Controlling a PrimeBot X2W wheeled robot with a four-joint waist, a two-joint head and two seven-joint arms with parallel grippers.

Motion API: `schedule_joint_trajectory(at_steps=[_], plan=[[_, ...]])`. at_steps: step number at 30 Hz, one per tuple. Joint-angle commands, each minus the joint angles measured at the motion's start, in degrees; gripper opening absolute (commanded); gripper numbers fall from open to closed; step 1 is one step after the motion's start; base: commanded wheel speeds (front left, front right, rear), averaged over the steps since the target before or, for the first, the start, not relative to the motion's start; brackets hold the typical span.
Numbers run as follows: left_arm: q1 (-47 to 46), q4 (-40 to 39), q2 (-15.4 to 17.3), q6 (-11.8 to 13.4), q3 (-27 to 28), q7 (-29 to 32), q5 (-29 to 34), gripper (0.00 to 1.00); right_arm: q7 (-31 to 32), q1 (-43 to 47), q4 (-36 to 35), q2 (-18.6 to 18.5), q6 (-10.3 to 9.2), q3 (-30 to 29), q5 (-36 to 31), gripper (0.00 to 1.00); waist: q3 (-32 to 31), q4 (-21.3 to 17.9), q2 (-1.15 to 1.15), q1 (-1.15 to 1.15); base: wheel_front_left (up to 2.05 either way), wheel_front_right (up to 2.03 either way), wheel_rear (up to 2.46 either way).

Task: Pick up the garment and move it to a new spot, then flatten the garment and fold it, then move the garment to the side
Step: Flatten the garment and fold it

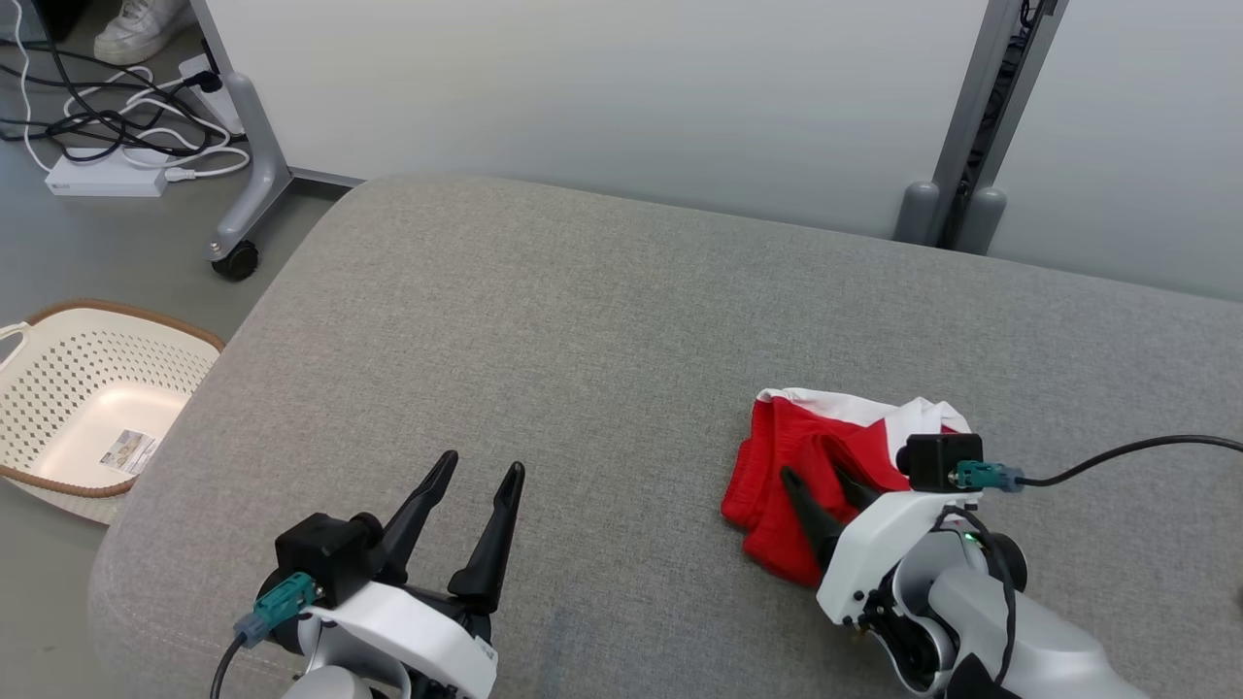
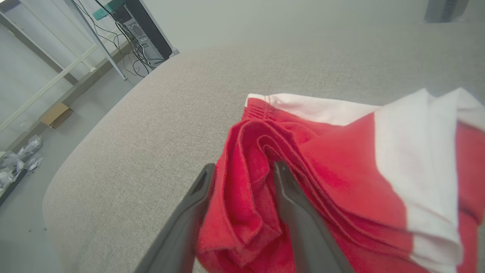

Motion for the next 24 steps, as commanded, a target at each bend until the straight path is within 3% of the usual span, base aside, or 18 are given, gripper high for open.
schedule_joint_trajectory(at_steps=[1,14,24], plan=[[-0.6,0.1,0.3,-0.2,0.1,-0.3,-0.2,1.0,-0.3,-0.6,0.6,0.0,0.01,0.8,0.6,1.0,-0.1,-0.1,0.0,0.0,0.0,0.0,0.0],[1.1,-0.3,1.3,1.0,0.6,-0.4,-0.6,1.0,1.2,0.3,-1.4,-1.4,0.01,6.8,3.5,1.0,-2.1,-3.1,0.0,0.0,0.0,0.0,0.0],[2.6,-1.7,2.3,2.0,1.0,-0.6,-0.7,1.0,-0.9,3.8,-13.7,-7.3,0.01,5.4,7.3,1.0,-4.0,-6.8,0.0,0.0,0.0,0.0,0.0]])
